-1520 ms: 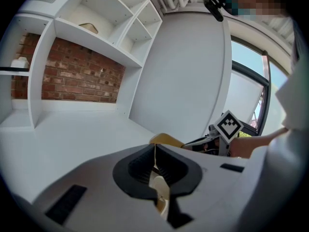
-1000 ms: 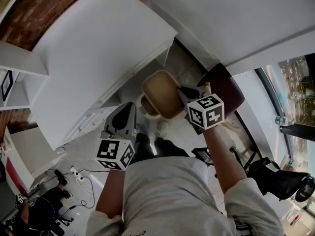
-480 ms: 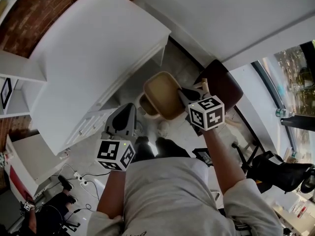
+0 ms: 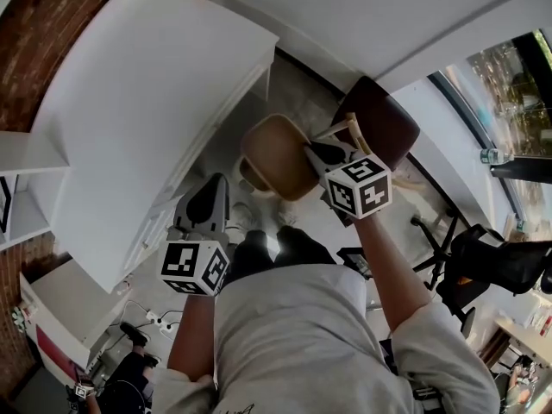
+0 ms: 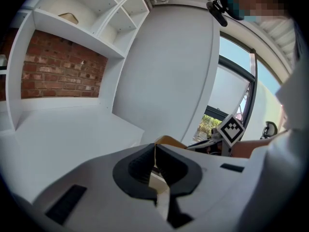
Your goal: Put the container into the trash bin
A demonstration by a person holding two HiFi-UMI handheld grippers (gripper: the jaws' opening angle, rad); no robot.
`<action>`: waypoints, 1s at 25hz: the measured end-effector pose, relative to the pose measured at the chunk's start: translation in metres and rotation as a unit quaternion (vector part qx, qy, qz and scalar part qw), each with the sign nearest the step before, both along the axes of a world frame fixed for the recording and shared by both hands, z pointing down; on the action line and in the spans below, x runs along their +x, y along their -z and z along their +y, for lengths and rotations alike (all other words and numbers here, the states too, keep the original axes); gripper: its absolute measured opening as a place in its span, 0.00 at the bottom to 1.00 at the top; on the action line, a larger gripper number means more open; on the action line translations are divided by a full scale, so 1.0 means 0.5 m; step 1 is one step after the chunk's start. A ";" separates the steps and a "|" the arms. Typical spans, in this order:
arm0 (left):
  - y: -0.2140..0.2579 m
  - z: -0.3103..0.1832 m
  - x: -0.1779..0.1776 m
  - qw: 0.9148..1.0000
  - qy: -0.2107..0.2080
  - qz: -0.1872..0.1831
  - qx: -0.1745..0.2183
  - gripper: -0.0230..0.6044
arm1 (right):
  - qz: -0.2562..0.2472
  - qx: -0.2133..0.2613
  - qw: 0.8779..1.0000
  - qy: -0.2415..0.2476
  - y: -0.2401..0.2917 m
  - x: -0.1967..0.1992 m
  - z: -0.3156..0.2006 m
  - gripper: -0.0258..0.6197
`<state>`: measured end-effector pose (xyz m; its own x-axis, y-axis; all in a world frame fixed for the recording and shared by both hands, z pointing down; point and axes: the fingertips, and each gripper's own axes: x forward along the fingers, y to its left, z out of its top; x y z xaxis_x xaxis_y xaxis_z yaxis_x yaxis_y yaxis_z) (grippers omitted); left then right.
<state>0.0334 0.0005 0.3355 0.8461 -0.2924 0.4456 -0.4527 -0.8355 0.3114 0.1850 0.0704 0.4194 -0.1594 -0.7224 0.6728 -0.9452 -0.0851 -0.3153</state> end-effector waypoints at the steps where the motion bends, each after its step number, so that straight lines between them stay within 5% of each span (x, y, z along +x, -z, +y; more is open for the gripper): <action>1: -0.003 -0.001 -0.001 1.000 -0.003 -0.001 -0.002 0.06 | 0.000 -0.002 1.000 -0.003 -0.002 -0.001 0.003 0.09; 25: -0.142 -0.001 -0.007 0.997 -0.043 -0.030 -0.051 0.06 | -0.014 -0.058 0.998 -0.007 -0.148 -0.032 0.016 0.09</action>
